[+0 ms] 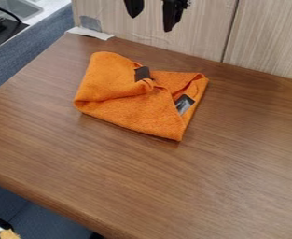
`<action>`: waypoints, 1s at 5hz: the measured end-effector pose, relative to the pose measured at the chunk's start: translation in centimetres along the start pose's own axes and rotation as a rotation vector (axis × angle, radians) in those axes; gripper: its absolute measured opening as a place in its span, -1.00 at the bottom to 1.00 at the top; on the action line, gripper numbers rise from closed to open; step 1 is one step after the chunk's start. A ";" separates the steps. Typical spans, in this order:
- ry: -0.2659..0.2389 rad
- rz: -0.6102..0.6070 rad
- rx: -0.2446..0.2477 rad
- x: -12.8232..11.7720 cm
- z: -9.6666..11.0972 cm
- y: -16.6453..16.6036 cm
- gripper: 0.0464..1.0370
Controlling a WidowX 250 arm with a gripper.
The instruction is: Unfold cloth from right to left
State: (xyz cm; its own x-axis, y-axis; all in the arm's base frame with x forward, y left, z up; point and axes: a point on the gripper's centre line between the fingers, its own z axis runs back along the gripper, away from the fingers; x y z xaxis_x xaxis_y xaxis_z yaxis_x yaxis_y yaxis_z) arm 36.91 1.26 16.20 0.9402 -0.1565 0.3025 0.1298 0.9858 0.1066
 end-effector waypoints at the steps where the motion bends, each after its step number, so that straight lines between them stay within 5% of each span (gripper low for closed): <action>1: 0.041 0.004 -0.004 -0.5 -1.4 -0.1 0.92; 5: 0.243 0.034 0.074 -4.8 -8.7 0.0 0.82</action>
State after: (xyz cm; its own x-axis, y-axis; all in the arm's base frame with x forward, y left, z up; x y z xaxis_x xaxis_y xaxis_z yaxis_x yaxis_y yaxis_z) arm 35.09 2.51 6.53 0.9929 -0.0951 0.0712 0.0817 0.9817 0.1718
